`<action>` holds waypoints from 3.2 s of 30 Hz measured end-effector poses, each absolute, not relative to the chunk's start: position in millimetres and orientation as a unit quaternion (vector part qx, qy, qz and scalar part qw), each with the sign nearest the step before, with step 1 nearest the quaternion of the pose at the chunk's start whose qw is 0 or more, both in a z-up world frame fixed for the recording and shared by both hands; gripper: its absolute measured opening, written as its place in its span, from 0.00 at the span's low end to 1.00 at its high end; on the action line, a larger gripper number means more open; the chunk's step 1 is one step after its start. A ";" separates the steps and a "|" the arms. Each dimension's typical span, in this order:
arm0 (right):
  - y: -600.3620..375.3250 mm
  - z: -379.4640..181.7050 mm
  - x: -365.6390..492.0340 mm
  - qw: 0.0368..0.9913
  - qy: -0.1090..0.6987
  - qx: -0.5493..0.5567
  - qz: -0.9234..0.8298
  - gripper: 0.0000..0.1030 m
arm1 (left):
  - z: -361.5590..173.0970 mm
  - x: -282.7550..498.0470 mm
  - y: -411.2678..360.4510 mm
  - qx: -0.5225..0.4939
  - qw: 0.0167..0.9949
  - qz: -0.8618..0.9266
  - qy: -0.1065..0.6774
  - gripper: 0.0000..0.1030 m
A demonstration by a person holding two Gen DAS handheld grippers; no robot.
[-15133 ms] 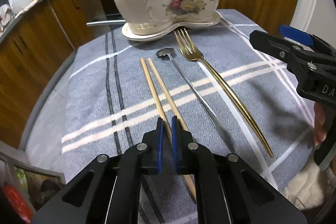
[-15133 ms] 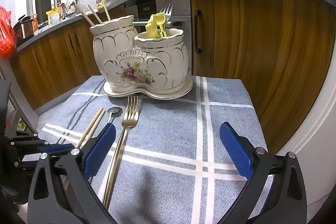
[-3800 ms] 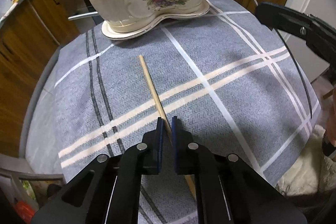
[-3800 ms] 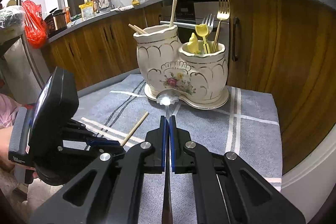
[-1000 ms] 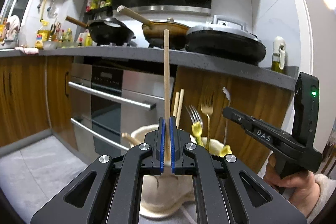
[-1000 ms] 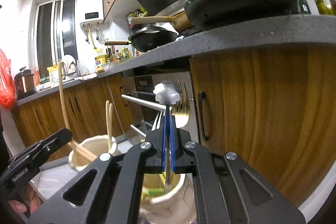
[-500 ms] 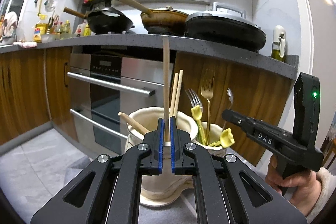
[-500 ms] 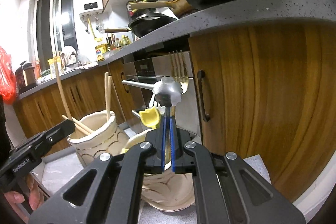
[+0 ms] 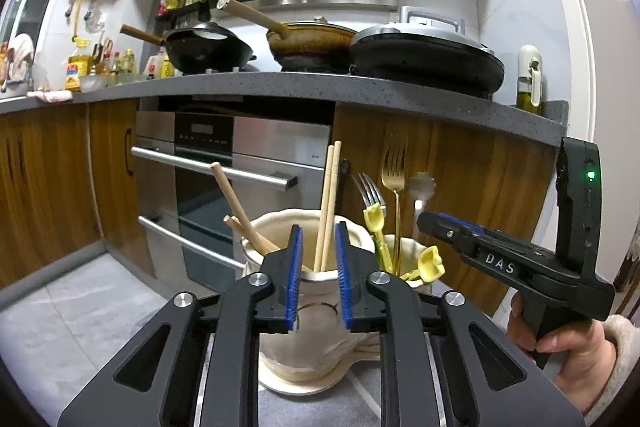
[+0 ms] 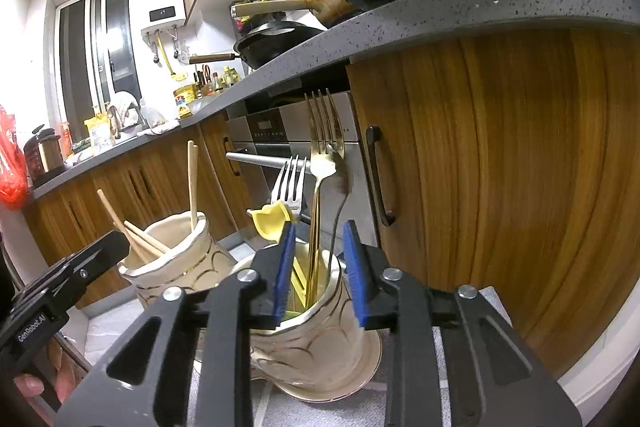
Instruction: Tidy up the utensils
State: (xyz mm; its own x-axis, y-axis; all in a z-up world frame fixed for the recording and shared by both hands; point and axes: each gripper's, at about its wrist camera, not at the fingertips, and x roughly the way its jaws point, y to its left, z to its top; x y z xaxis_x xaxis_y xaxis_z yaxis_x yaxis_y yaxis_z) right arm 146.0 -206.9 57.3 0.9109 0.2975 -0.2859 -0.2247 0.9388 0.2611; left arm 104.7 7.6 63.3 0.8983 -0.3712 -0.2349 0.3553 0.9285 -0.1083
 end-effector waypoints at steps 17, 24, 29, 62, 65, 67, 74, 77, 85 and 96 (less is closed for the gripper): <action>-220.3 42.3 75.5 0.972 0.183 0.071 0.127 0.84 | 50.6 48.3 21.3 -0.022 0.984 -0.115 0.133 0.77; -221.5 35.2 51.0 0.977 0.171 0.053 0.116 0.92 | 40.3 32.0 27.2 -0.023 0.987 -0.087 0.136 0.89; -219.0 34.2 43.3 0.983 0.149 0.035 0.104 0.94 | 33.7 27.0 25.6 -0.012 0.988 -0.074 0.134 0.91; -208.8 26.6 41.3 0.988 0.124 0.009 0.094 0.95 | 29.1 20.4 16.9 0.012 0.989 -0.087 0.118 0.91; -208.8 26.5 41.5 0.988 0.125 0.009 0.094 0.95 | 29.2 20.4 16.8 0.012 0.989 -0.086 0.118 0.91; -208.7 26.4 41.6 0.988 0.125 0.009 0.094 0.95 | 29.1 20.5 16.9 0.012 0.989 -0.085 0.118 0.91; -208.7 26.5 41.6 0.988 0.125 0.008 0.094 0.95 | 29.1 20.3 16.8 0.011 0.989 -0.085 0.117 0.91; -208.6 26.5 41.5 0.988 0.125 0.009 0.094 0.95 | 29.4 20.2 16.9 0.010 0.989 -0.086 0.118 0.91; -208.3 26.5 41.3 0.988 0.125 0.008 0.094 0.95 | 29.3 20.6 17.6 0.010 0.989 -0.086 0.118 0.91; -208.3 26.6 41.3 0.988 0.125 0.008 0.094 0.95 | 29.6 20.6 17.5 0.007 0.989 -0.084 0.119 0.91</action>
State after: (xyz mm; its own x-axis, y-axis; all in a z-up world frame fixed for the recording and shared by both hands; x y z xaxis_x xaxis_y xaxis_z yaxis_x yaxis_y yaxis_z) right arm 41.3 -208.3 26.6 0.9509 0.1875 -0.2463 -0.1834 0.9822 0.0394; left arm 20.6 17.5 29.6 0.9575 -0.1645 -0.2370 0.1679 0.9858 -0.0060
